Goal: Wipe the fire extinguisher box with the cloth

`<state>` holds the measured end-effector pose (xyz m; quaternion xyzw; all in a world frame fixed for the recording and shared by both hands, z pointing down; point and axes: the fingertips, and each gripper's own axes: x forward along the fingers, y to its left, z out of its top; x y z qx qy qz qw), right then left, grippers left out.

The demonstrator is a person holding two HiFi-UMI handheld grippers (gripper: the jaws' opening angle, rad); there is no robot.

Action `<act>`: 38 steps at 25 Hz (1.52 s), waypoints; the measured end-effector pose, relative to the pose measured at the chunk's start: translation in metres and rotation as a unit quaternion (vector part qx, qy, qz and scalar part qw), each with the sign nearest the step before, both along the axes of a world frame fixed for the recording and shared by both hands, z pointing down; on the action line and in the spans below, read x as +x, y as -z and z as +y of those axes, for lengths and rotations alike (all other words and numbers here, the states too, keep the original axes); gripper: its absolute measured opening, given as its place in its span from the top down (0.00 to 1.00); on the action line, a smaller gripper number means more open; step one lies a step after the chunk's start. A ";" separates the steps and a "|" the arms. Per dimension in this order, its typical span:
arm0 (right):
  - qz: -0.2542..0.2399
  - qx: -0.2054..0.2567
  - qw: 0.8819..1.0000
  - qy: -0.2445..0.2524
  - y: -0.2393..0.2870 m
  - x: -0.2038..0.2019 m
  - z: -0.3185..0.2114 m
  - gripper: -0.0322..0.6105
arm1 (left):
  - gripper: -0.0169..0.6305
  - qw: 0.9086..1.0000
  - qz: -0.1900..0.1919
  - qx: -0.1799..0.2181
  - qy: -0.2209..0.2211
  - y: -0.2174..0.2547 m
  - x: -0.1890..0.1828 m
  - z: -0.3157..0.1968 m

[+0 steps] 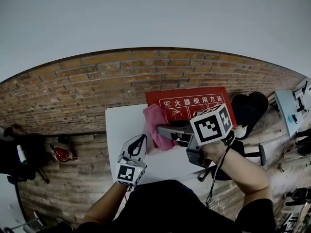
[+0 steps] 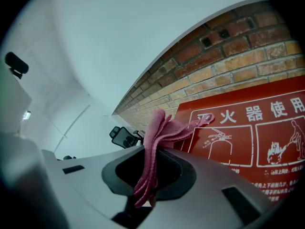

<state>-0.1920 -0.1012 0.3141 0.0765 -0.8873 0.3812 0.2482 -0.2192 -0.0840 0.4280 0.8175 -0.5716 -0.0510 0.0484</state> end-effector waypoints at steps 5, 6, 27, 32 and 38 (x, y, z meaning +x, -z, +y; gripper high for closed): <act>0.004 0.002 1.000 -0.007 -0.002 0.012 -0.006 0.85 | 0.93 1.000 -0.003 -0.006 0.001 0.000 0.002 -0.004; 0.005 0.004 1.000 -0.008 -0.002 0.014 -0.007 0.85 | 0.93 1.000 -0.004 -0.008 0.001 0.000 0.003 -0.004; 0.023 0.028 0.999 -0.028 -0.004 0.050 -0.027 0.85 | 0.93 1.000 -0.015 -0.011 0.001 0.002 0.013 -0.016; 0.029 0.030 0.999 -0.030 -0.005 0.057 -0.029 0.85 | 0.93 1.000 -0.011 -0.003 0.003 0.004 0.013 -0.018; 0.033 0.031 0.998 -0.038 -0.005 0.066 -0.034 0.85 | 0.93 1.000 -0.014 -0.005 0.002 0.005 0.013 -0.020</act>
